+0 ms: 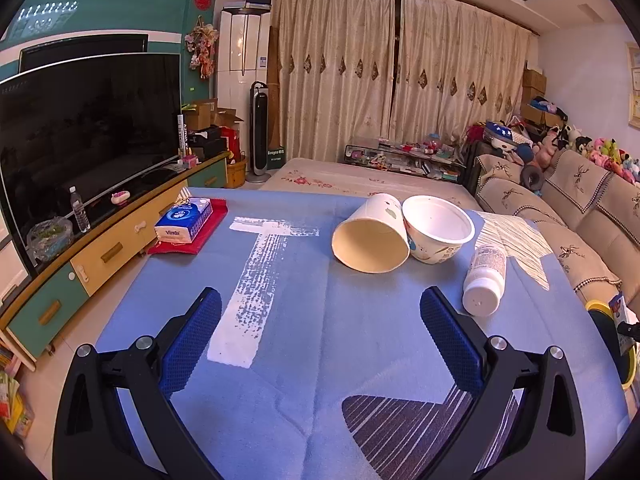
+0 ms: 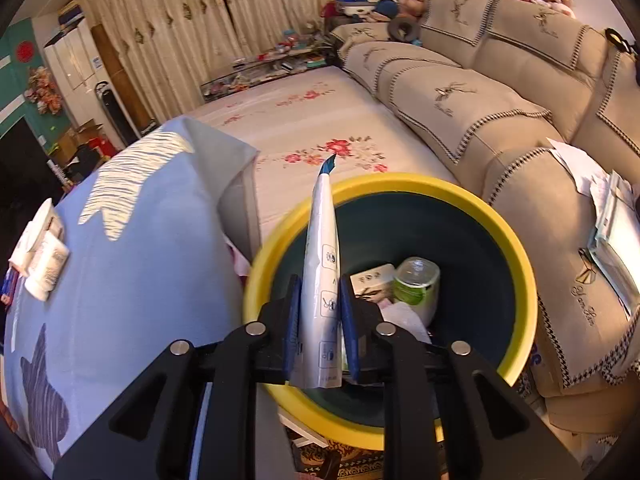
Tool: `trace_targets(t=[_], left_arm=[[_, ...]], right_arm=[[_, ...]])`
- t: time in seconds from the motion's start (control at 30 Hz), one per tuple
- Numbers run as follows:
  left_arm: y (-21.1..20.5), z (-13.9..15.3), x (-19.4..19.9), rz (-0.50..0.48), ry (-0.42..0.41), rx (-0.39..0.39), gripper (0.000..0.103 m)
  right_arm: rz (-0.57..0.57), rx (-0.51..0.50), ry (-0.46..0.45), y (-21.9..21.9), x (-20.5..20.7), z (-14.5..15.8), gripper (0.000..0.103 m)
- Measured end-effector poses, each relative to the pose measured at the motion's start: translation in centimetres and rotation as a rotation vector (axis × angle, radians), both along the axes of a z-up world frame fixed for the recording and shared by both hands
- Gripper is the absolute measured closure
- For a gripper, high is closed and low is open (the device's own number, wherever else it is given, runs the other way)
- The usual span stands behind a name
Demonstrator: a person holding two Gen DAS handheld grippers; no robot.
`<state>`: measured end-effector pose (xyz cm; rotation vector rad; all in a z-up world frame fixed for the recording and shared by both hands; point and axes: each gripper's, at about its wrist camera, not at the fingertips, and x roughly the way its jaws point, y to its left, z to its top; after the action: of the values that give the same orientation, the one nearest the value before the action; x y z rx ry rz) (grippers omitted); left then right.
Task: Collect trash
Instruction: 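Carry the toothpaste tube over the bin with the right gripper, then open the right gripper to drop the tube into the bin, then grasp the white pill bottle with the left gripper and lift it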
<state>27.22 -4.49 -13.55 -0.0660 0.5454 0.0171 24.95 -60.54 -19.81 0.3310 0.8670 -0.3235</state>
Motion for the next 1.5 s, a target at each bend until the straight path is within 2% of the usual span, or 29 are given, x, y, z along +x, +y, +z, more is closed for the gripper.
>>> trace_targets(t=[0.1,0.17,0.3,0.4,0.6,0.9,1.17,1.27,1.5], left_arm=[[-0.1,0.0,-0.1,-0.006,0.001,0.001,0.005],[-0.3,-0.1,-0.1,-0.012,0.002,0.002,0.005],[-0.5,-0.2,-0.1,-0.034,0.011,-0.009,0.005],[-0.8,-0.4,0.0,-0.076,0.034,-0.048,0.005],[-3.1,-0.7,0.1,-0.163,0.063,-0.026,0.005],[-7.6,-0.5,2.7,-0.364,0.207,-0.044,0.005],[-12.5,-1.2,6.7,-0.448,0.252,0.042,0.005],[-14.1,-1.9,8.5,-0.449,0.270,0.071,0.005],[-16.3,-3.5,12.3,-0.452,0.331,0.074,0.006]], right_arm=[[-0.025,0.000,0.010,-1.0,-0.2,-0.6,0.074],[-0.036,0.002,0.006,-1.1,-0.6,-0.8,0.063],[-0.037,-0.002,0.003,-0.9,-1.1,-0.8,0.060],[-0.025,0.007,-0.004,-0.6,-1.3,-0.7,0.056],[-0.008,0.031,-0.037,-0.2,-2.0,0.0,0.055],[0.018,0.057,-0.094,-0.3,-3.1,1.3,0.052],[0.009,0.071,-0.113,-1.0,-3.8,1.7,0.052],[0.014,0.070,-0.114,-0.9,-3.8,1.8,0.052],[0.028,0.075,-0.120,-0.8,-3.6,2.0,0.052]])
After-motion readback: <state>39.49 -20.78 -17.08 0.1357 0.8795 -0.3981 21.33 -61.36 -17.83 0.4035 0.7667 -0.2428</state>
